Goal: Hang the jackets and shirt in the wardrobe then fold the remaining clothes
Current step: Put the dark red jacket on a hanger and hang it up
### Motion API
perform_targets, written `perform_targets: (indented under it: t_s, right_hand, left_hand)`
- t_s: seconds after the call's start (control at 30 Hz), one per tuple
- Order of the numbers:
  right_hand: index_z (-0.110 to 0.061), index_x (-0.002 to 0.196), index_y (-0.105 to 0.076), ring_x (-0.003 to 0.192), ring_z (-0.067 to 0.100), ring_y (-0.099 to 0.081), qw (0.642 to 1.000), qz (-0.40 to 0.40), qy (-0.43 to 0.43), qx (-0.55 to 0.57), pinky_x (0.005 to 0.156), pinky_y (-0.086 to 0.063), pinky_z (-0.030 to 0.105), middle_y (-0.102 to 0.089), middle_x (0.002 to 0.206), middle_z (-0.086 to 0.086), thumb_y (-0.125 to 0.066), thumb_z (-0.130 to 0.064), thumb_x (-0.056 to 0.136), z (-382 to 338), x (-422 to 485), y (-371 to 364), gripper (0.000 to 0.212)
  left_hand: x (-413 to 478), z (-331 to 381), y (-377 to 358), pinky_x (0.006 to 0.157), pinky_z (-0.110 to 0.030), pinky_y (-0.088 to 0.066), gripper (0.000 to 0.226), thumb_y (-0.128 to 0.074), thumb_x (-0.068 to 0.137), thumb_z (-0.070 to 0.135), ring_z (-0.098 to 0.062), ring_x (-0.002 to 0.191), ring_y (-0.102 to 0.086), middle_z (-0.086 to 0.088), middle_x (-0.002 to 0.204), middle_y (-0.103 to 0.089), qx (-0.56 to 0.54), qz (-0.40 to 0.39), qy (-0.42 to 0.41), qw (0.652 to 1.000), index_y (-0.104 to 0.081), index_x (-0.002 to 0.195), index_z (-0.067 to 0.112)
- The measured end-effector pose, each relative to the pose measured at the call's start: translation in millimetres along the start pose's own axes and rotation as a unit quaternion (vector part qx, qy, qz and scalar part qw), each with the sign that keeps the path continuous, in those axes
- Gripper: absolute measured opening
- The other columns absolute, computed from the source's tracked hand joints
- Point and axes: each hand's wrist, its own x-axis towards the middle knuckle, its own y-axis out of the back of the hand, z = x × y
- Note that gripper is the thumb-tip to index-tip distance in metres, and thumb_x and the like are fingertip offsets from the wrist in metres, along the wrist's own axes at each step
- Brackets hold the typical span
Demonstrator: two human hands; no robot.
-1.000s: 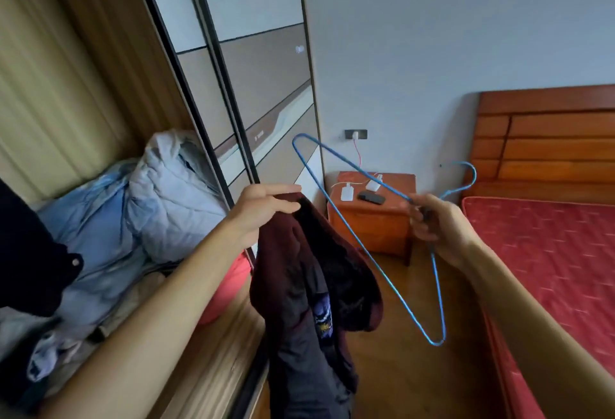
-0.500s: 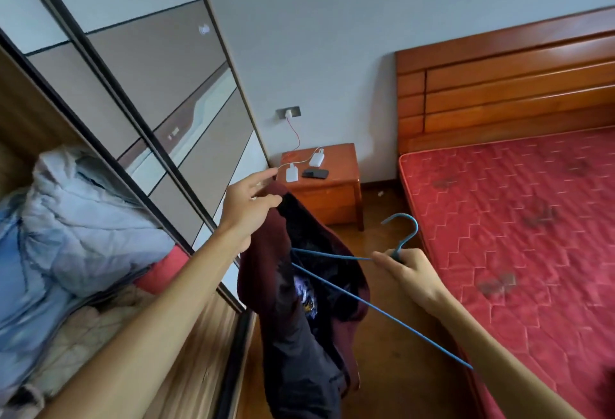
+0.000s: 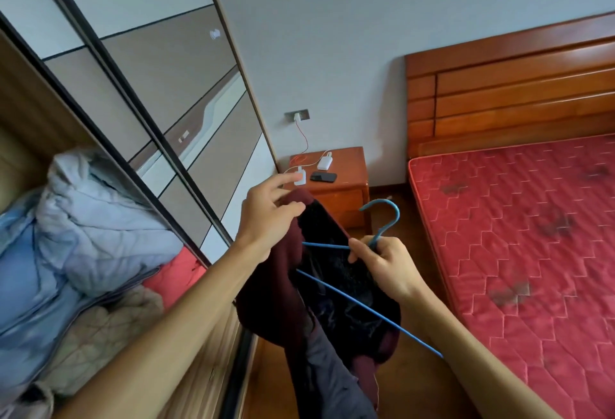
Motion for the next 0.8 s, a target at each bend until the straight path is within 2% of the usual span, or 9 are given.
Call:
perform_targets:
  t_s: [0.17, 0.3, 0.43, 0.5, 0.57, 0.63, 0.67, 0.73, 0.8]
  right_hand:
    - [-0.004, 0.061, -0.050, 0.045, 0.009, -0.037, 1.000, 0.001, 0.007, -0.005, 0.051, -0.028, 0.031, -0.049, 0.051, 0.005, -0.056, -0.025, 0.097, -12, 1, -60, 0.042]
    - [-0.009, 0.062, -0.063, 0.046, 0.010, -0.039, 0.987, 0.073, -0.050, 0.132, 0.046, -0.027, 0.027, -0.046, 0.048, 0.003, -0.059, -0.020, 0.096, -17, 10, -56, 0.037]
    - [-0.003, 0.060, -0.057, 0.045, 0.007, -0.031, 0.968, 0.123, -0.031, 0.216, 0.044, -0.024, 0.020, -0.036, 0.046, -0.005, -0.060, -0.013, 0.094, -27, 17, -45, 0.036]
    - [-0.001, 0.058, -0.052, 0.046, 0.007, -0.030, 0.962, 0.131, -0.023, 0.238, 0.045, -0.025, 0.020, -0.035, 0.047, -0.005, -0.060, -0.012, 0.093, -30, 20, -42, 0.038]
    - [0.003, 0.058, -0.049, 0.047, 0.010, -0.029, 0.960, 0.132, -0.010, 0.245, 0.045, -0.024, 0.021, -0.034, 0.048, -0.003, -0.059, -0.012, 0.093, -34, 20, -43, 0.040]
    - [0.003, 0.057, -0.049, 0.048, 0.015, -0.029, 0.962, 0.130, 0.006, 0.240, 0.046, -0.024, 0.022, -0.035, 0.049, 0.001, -0.059, -0.013, 0.094, -41, 18, -44, 0.041]
    - [0.002, 0.057, -0.050, 0.048, 0.018, -0.029, 0.963, 0.127, 0.014, 0.239, 0.046, -0.023, 0.024, -0.036, 0.049, 0.003, -0.059, -0.013, 0.094, -45, 17, -44, 0.042]
    - [-0.004, 0.056, -0.052, 0.047, 0.018, -0.031, 0.964, 0.116, 0.019, 0.237, 0.046, -0.024, 0.026, -0.037, 0.048, 0.004, -0.058, -0.014, 0.096, -53, 17, -49, 0.042]
    - [-0.006, 0.056, -0.052, 0.049, 0.016, -0.038, 0.965, 0.110, 0.007, 0.238, 0.051, -0.031, 0.028, -0.043, 0.051, 0.004, -0.056, -0.018, 0.096, -58, 21, -55, 0.042]
  left_hand:
    - [-10, 12, -11, 0.071, -0.003, -0.045, 0.048, -0.069, 0.079, -0.003, -0.001, 0.094, -0.068, 0.008, 0.099, -0.075, 0.026, -0.040, -0.063, 0.997, -0.072, 0.114, 0.030]
    - [-4, 12, 8, 0.078, -0.010, -0.046, 0.045, -0.068, 0.081, 0.001, -0.009, 0.100, -0.066, 0.001, 0.107, -0.072, -0.008, -0.017, -0.015, 1.000, -0.069, 0.118, 0.028]
    - [2, 3, 36, 0.096, -0.021, -0.047, 0.034, -0.064, 0.093, 0.024, -0.002, 0.106, -0.063, 0.014, 0.115, -0.067, 0.163, -0.073, -0.081, 0.981, -0.064, 0.127, 0.026]
    - [4, -2, 45, 0.093, -0.031, -0.049, 0.029, -0.055, 0.097, 0.042, -0.006, 0.103, -0.062, 0.015, 0.110, -0.066, 0.289, -0.134, -0.144, 0.937, -0.067, 0.116, 0.023]
    - [8, -2, 51, 0.082, -0.034, -0.046, 0.047, -0.037, 0.098, 0.061, -0.012, 0.097, -0.060, 0.016, 0.102, -0.061, 0.473, -0.118, -0.195, 0.851, -0.064, 0.104, 0.024]
    - [15, 1, 56, 0.096, -0.041, -0.039, 0.063, -0.022, 0.097, 0.069, -0.019, 0.096, -0.057, 0.014, 0.095, -0.065, 0.611, -0.066, -0.279, 0.738, -0.068, 0.095, 0.026]
    - [18, 2, 56, 0.107, -0.048, -0.032, 0.063, -0.024, 0.098, 0.066, -0.021, 0.095, -0.055, 0.013, 0.089, -0.066, 0.614, -0.062, -0.328, 0.715, -0.070, 0.088, 0.025]
    - [18, 3, 50, 0.103, -0.049, -0.037, 0.058, -0.029, 0.100, 0.058, -0.024, 0.086, -0.056, 0.010, 0.071, -0.057, 0.545, -0.080, -0.353, 0.756, -0.063, 0.071, 0.020]
    - [11, -1, 34, 0.072, -0.036, -0.037, 0.051, -0.026, 0.100, 0.056, -0.029, 0.076, -0.057, 0.010, 0.065, -0.043, 0.497, -0.093, -0.281, 0.816, -0.045, 0.068, 0.021]
